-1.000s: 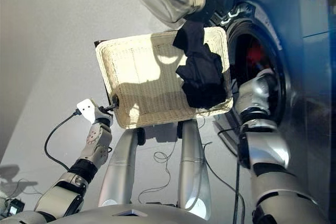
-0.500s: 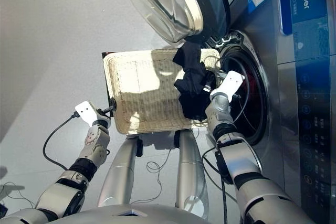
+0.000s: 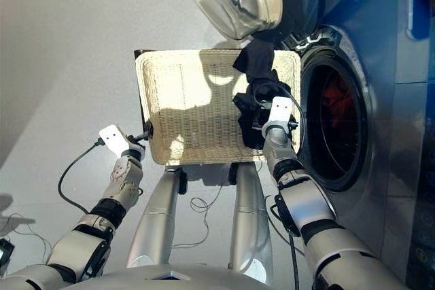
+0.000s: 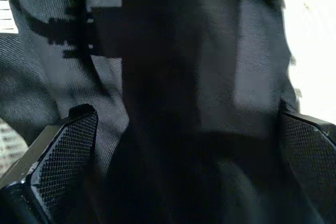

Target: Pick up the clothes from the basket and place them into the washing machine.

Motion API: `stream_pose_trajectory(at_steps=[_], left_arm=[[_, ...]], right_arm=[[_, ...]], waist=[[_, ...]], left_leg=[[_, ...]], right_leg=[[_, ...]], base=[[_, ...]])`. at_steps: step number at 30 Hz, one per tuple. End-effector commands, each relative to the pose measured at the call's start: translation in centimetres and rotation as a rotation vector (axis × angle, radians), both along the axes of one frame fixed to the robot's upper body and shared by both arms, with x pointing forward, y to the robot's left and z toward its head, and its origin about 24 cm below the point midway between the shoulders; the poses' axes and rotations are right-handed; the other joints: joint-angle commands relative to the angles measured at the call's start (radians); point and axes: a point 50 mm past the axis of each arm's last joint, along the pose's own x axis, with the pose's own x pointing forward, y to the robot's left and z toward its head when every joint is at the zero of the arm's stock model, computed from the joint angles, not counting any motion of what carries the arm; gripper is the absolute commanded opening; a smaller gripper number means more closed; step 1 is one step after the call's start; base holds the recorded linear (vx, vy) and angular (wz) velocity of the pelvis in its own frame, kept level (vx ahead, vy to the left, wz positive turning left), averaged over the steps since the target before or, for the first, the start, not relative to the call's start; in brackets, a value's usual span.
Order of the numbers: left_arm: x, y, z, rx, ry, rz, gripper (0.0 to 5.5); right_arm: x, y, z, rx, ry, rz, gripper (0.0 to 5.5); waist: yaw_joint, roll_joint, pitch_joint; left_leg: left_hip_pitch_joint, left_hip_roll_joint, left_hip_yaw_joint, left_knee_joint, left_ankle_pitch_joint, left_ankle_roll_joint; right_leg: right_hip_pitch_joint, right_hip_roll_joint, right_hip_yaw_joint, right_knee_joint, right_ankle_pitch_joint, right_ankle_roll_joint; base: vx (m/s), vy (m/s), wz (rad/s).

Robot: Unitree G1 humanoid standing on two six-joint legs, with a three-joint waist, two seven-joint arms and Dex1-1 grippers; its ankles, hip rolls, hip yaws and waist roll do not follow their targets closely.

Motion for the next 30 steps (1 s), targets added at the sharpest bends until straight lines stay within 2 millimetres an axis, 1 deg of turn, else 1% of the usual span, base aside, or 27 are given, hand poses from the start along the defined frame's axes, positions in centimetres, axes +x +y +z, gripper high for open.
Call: stream_pose_trajectory(at_steps=[1, 4, 6, 7, 9, 14, 16, 20, 21, 22, 23, 24, 25, 26, 27, 28, 29, 30], left_arm=[[0.2, 1.8, 1.1, 0.003, -0.045, 0.065, 5.5], [0.3, 1.6, 1.0, 0.009, -0.038, 0.055, 5.5], [0.2, 1.4, 0.9, 0.007, -0.033, 0.05, 5.5], [0.1, 1.2, 0.8, 0.012, -0.03, 0.042, 5.5], [-0.2, 1.1, 0.4, 0.018, -0.014, 0.036, 5.5], [-0.6, 1.1, 0.1, 0.027, -0.007, 0.033, 5.5], [-0.7, 1.1, 0.0, 0.028, -0.004, 0.03, 5.5], [-0.8, 1.2, -0.3, 0.027, 0.001, 0.029, 5.5], [-0.9, 1.2, -0.8, 0.025, 0.022, 0.032, 5.5], [-0.9, 1.3, -0.9, 0.021, 0.026, 0.042, 5.5], [-0.9, 1.3, -0.9, 0.022, 0.026, 0.042, 5.5], [-0.9, 1.6, -1.1, 0.012, 0.033, 0.062, 5.5], [-1.0, 1.6, -1.2, 0.008, 0.037, 0.07, 5.5], [-1.0, 1.8, -1.2, 0.005, 0.035, 0.085, 5.5], [-1.1, 1.9, -1.3, 0.001, 0.042, 0.098, 5.5], [-1.1, 1.9, -1.4, 0.002, 0.043, 0.099, 5.5], [-1.3, 2.0, -1.6, -0.009, 0.048, 0.124, 5.5], [-1.5, 2.1, -1.7, -0.008, 0.051, 0.134, 5.5]], right_arm=[[0.9, -1.2, 2.4, -0.025, -0.063, -0.021, 5.5], [1.1, -2.1, 3.3, -0.026, -0.067, -0.059, 5.5], [1.2, -2.3, 3.5, -0.029, -0.063, -0.073, 5.5], [1.2, -2.4, 3.5, -0.036, -0.056, -0.082, 3.88], [1.0, -3.2, 3.4, -0.072, -0.026, -0.129, 0.0], [0.5, -4.0, 2.5, -0.092, 0.021, -0.172, 0.0], [0.3, -4.2, 2.1, -0.075, 0.027, -0.18, 0.0], [0.1, -4.0, 1.8, -0.039, 0.007, -0.192, 0.0], [0.0, -3.6, 1.6, 0.004, -0.023, -0.2, 0.0], [0.0, -3.4, 1.6, 0.034, -0.045, -0.208, 0.0], [0.0, -3.4, 1.6, 0.034, -0.045, -0.208, 0.0], [-0.2, -3.0, 1.4, 0.077, -0.083, -0.224, 0.0], [-0.3, -2.8, 1.3, 0.101, -0.098, -0.23, 0.0], [-0.3, -2.4, 1.5, 0.099, -0.12, -0.232, 0.0], [-0.4, -2.0, 1.5, 0.066, -0.143, -0.227, 0.0], [-0.4, -2.0, 1.5, 0.065, -0.142, -0.228, 0.0], [-0.8, -1.9, 1.4, 0.062, -0.175, -0.245, 0.0], [-1.1, -2.0, 1.4, 0.052, -0.193, -0.257, 0.0]], waist=[[0.016, 0.043, 0.018], [0.021, 0.049, 0.019], [0.023, 0.051, 0.017], [0.025, 0.053, 0.014], [0.03, 0.056, 0.006], [0.029, 0.056, -0.009], [0.024, 0.053, -0.013], [0.014, 0.049, -0.015], [0.003, 0.046, -0.022], [-0.002, 0.044, -0.021], [-0.002, 0.044, -0.018], [-0.014, 0.039, -0.023], [-0.019, 0.038, -0.021], [-0.028, 0.032, -0.017], [-0.035, 0.03, -0.018], [-0.035, 0.029, -0.015], [-0.046, 0.026, -0.02], [-0.051, 0.026, -0.019]], left_leg=[[-0.042, -0.005, 0.005, 0.176, -0.17, 0.046], [-0.067, -0.005, 0.003, 0.204, -0.176, 0.044], [-0.075, -0.006, 0.003, 0.211, -0.177, 0.043], [-0.079, -0.007, 0.002, 0.219, -0.179, 0.043], [-0.078, -0.007, 0.005, 0.221, -0.182, 0.044], [-0.056, -0.006, 0.008, 0.198, -0.178, 0.043], [-0.033, -0.005, 0.011, 0.177, -0.173, 0.041], [0.013, -0.003, 0.018, 0.141, -0.164, 0.038], [0.058, 0.0, 0.024, 0.099, -0.156, 0.034], [0.079, 0.002, 0.025, 0.082, -0.153, 0.033], [0.083, 0.002, 0.026, 0.079, -0.151, 0.033], [0.127, 0.006, 0.027, 0.039, -0.142, 0.029], [0.148, 0.006, 0.03, 0.019, -0.135, 0.027], [0.155, 0.005, 0.042, -0.004, -0.097, 0.03], [0.184, 0.008, 0.046, -0.033, -0.087, 0.028], [0.19, 0.008, 0.046, -0.037, -0.085, 0.028], [0.228, 0.005, 0.049, -0.074, -0.074, 0.025], [0.254, 0.004, 0.054, -0.098, -0.067, 0.023]], right_leg=[[0.016, 0.022, 0.014, 0.027, -0.07, 0.07], [-0.01, 0.02, 0.014, 0.058, -0.078, 0.068], [-0.019, 0.02, 0.014, 0.068, -0.08, 0.067], [-0.024, 0.02, 0.013, 0.077, -0.084, 0.065], [-0.029, 0.02, 0.013, 0.085, -0.084, 0.063], [-0.01, 0.019, 0.015, 0.065, -0.077, 0.063], [0.011, 0.018, 0.015, 0.046, -0.071, 0.065], [0.057, 0.016, 0.016, 0.002, -0.057, 0.068], [0.093, 0.016, 0.018, -0.033, -0.047, 0.074], [0.113, 0.017, 0.019, -0.052, -0.041, 0.076], [0.117, 0.017, 0.019, -0.054, -0.04, 0.076], [0.158, 0.019, 0.021, -0.098, -0.026, 0.081], [0.179, 0.02, 0.021, -0.119, -0.017, 0.083], [0.193, 0.016, 0.015, -0.154, 0.022, 0.077], [0.218, 0.017, 0.015, -0.181, 0.033, 0.081], [0.224, 0.017, 0.015, -0.184, 0.034, 0.081], [0.261, 0.021, 0.019, -0.227, 0.049, 0.087], [0.284, 0.022, 0.019, -0.253, 0.059, 0.09]], base=[[0.0, 0.0, 0.0], [0.0, 0.0, 0.0], [0.0, 0.0, 0.0], [0.0, 0.0, 0.0], [0.0, 0.0, 0.0], [0.0, 0.0, 0.0], [0.0, 0.0, 0.0], [0.0, 0.0, 0.0], [0.0, 0.0, 0.0], [0.0, 0.0, 0.0], [0.0, 0.0, 0.0], [0.0, 0.0, 0.0], [-0.094, 0.053, -0.179], [-0.099, 0.045, -0.226], [-0.101, 0.033, -0.237], [0.008, 0.018, -0.223], [0.0, 0.0, 0.0], [0.0, 0.0, 0.0]])
